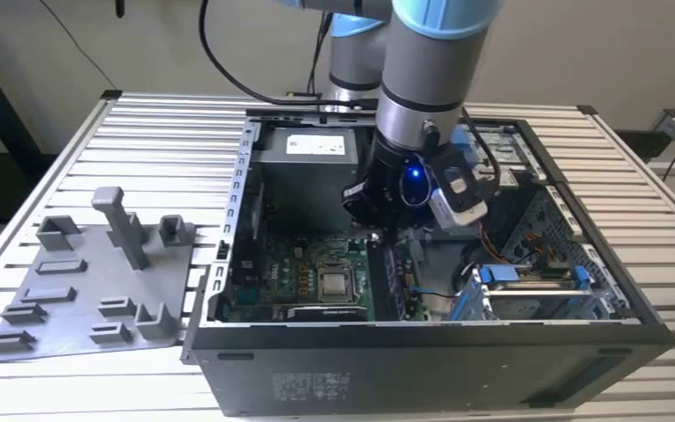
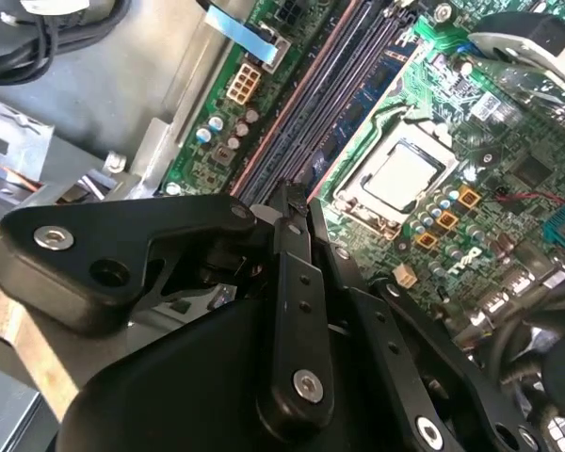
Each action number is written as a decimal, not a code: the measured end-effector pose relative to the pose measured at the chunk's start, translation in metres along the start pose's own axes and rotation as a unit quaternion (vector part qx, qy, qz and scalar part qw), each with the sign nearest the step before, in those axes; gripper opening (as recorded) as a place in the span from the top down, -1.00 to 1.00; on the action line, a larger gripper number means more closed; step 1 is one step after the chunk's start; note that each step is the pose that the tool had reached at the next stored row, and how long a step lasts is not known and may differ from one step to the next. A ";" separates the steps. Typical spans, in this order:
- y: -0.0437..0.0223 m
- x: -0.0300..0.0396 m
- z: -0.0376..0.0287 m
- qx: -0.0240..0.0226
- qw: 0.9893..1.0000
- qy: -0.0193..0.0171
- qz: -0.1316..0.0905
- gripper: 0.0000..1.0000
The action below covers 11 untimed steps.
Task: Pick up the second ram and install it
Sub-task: 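Insert the second ram into the second slot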
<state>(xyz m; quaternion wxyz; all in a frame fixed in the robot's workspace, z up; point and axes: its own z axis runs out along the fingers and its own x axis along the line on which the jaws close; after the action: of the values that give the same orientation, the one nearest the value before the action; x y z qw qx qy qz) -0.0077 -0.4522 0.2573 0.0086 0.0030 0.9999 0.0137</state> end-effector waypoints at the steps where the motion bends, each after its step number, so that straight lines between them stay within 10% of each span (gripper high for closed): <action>1: -0.0001 0.0007 0.0018 0.000 1.000 0.000 0.000 0.72; 11: -0.0035 0.0054 0.0167 0.000 1.000 0.000 0.005 0.72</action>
<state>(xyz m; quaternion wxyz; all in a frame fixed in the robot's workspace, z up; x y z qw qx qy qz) -0.0128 -0.4552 0.2404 0.0087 0.0079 0.9998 0.0137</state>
